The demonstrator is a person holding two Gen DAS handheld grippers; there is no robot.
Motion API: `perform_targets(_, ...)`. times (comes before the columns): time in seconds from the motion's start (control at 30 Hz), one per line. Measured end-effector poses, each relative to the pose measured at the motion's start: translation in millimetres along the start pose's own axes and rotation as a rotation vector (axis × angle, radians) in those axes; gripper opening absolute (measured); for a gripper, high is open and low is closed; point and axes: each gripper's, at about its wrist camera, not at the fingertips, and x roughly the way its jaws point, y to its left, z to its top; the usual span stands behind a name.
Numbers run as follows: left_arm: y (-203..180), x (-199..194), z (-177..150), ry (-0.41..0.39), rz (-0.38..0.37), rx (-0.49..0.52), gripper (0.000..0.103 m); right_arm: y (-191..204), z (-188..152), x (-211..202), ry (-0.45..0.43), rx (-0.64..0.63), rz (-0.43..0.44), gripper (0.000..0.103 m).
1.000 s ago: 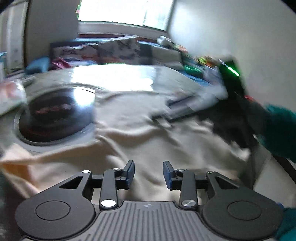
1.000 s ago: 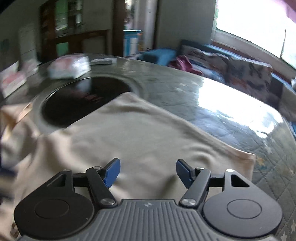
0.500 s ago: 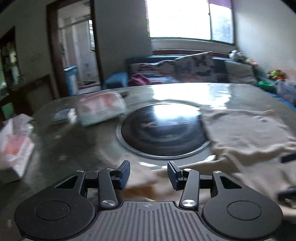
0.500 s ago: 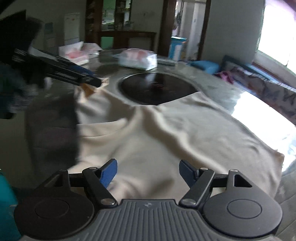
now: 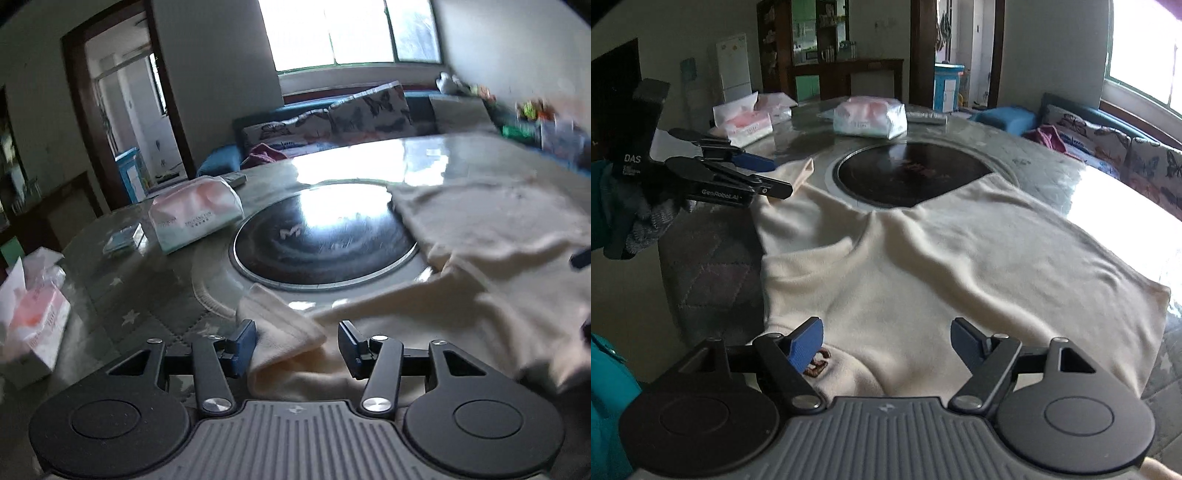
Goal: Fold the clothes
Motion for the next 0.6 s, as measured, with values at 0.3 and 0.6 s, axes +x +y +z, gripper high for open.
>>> perform_targets(0.3, 48.2, 10.1, -11.0, -0.002, 0.148, -0.188, 0.019, -1.6, -4.6, 6.6, 0.021, 0.015, 0.004, 0.084)
perform_targets(0.6, 91.4, 14.0, -24.5, 0.052, 0.272, -0.333, 0.019, -1.0, -3.7, 6.2, 0.015, 0.026, -0.001, 0.085)
